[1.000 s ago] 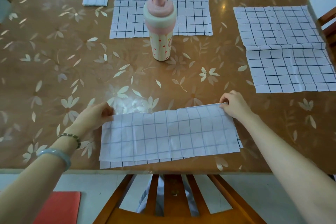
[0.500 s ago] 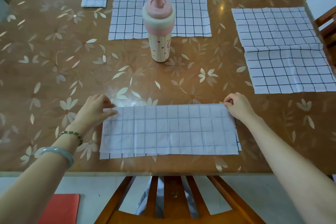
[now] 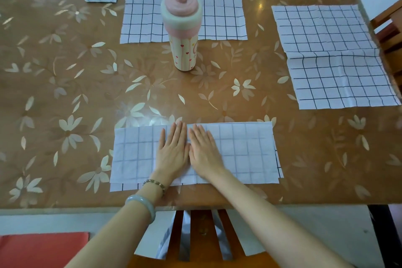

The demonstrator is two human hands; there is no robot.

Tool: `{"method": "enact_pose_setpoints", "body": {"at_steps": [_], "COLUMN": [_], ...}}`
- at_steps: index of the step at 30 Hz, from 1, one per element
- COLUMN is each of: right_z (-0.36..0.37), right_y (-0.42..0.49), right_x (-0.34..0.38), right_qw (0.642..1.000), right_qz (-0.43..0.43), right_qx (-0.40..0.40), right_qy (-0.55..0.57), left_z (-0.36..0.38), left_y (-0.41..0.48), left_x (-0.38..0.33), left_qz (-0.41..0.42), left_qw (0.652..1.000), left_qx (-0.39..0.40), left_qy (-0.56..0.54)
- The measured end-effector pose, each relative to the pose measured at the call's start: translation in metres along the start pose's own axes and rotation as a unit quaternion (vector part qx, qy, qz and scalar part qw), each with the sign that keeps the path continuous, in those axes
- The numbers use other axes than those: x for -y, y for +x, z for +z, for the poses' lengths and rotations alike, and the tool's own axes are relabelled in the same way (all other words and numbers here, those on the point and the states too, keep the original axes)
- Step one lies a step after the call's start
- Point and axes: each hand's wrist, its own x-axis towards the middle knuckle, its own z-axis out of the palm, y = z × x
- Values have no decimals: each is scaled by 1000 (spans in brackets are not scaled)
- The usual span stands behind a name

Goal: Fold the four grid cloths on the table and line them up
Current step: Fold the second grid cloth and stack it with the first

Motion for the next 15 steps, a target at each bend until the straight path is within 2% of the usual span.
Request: {"method": "enact_pose_setpoints", "body": {"at_steps": [6, 15], "right_z": [-6, -50], "right_y": [-11, -48], "right_x": [-65, -177], "right_qw": [995, 974], "right_qz": [7, 159], "right_qx": [6, -31], "right_qy": [-98, -160], "left_z": [7, -11], "left_y": [-3, -30], "left_x": [4, 94], "left_qz": [-64, -197], "left_qw": [998, 980], "left_qx": [-14, -12], "left_qy": [-24, -29]}}
